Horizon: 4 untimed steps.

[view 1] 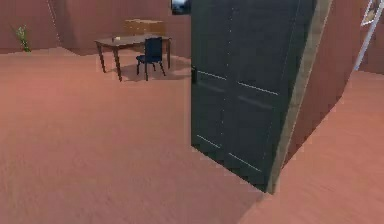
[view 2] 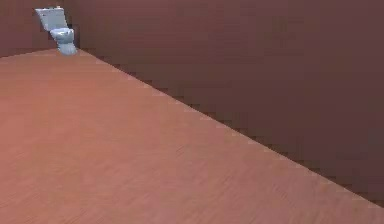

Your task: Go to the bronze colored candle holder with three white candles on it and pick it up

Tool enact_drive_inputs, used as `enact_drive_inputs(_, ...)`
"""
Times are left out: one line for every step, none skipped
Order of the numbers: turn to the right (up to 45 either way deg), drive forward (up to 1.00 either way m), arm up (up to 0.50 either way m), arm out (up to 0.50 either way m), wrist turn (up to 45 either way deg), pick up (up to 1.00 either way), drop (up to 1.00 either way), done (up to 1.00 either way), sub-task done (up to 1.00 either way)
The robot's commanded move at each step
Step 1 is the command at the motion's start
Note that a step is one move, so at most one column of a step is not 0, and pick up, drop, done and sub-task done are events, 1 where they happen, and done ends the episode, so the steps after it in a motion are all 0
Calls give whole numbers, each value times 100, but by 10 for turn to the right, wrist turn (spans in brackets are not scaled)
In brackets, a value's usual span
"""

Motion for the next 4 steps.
enact_drive_inputs(450, 0, 0, 0, 0, 0, 0, 0, 0)
enact_drive_inputs(120, 0, 0, 0, 0, 0, 0, 0, 0)
enact_drive_inputs(0, 100, 0, 0, 0, 0, 0, 0, 0)
enact_drive_inputs(60, 0, 0, 0, 0, 0, 0, 0, 0)
